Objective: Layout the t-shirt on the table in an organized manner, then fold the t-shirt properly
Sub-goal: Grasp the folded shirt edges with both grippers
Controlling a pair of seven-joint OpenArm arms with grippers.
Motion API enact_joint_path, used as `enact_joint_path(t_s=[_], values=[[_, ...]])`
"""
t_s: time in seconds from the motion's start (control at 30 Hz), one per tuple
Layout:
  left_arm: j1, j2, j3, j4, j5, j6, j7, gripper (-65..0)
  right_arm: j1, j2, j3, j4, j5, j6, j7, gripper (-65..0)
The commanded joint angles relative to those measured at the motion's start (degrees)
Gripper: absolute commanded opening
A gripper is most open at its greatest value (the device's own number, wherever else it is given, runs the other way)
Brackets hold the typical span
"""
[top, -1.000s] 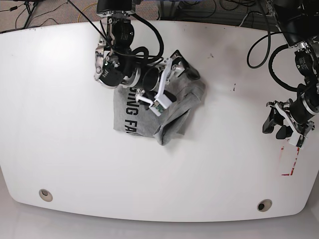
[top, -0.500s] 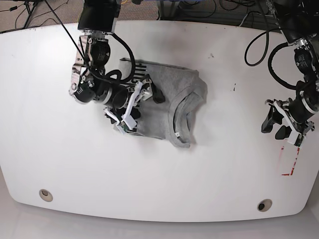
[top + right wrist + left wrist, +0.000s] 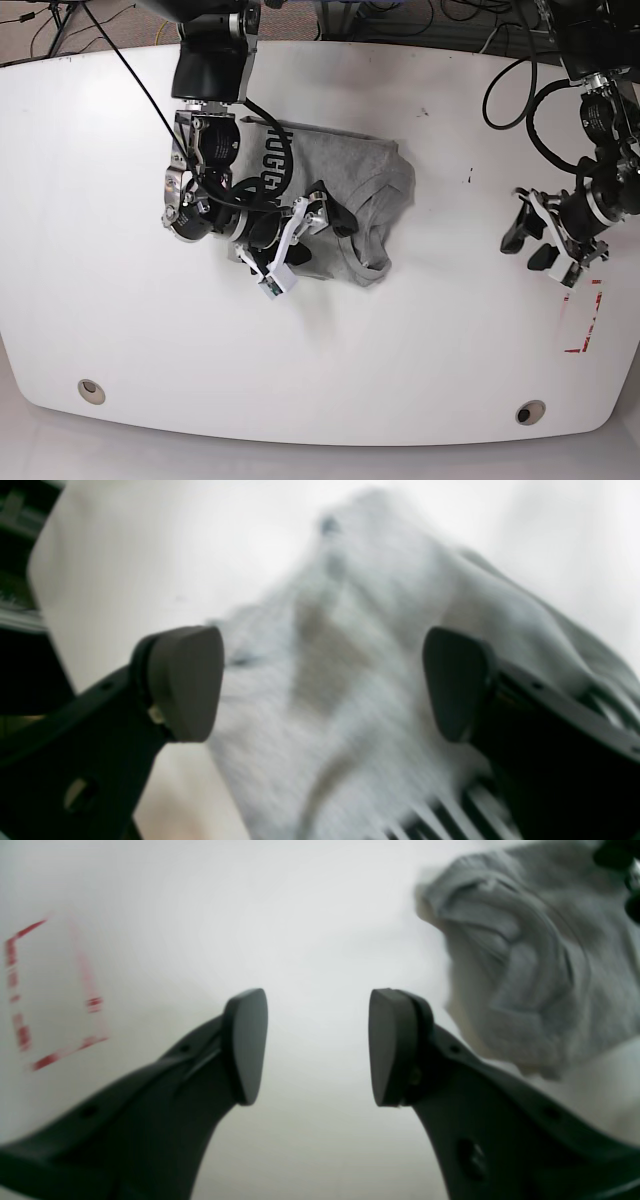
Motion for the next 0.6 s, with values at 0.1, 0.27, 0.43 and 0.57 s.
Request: enact_joint_path(t_s=[0.1,0.27,0.43,0.57], values=[[-0.57,0.13,11.15,2.13,-1.19,-0.17,-1.52,-35.8,2.28,7.65,2.08,2.70,0.89,0.32,3.02,-8.9],[-0.40,4.53,16.07,2.13,2.24,-0.17,-7.06,-52.2,2.36,13.02,1.82,2.52,0.89,0.32,5.65,-26.2],[1.19,10.15,20.11,2.13,8.92,1.02,-9.78,-57.5,2.36,15.83,1.73,1.73,0.89,0.32,7.41,-47.9],[1.54,14.90,22.93,1.95,14.81,1.20,-10.05,-57.5,2.45,16.88,1.64,-0.38,0.89,0.32,7.85,-57.5]])
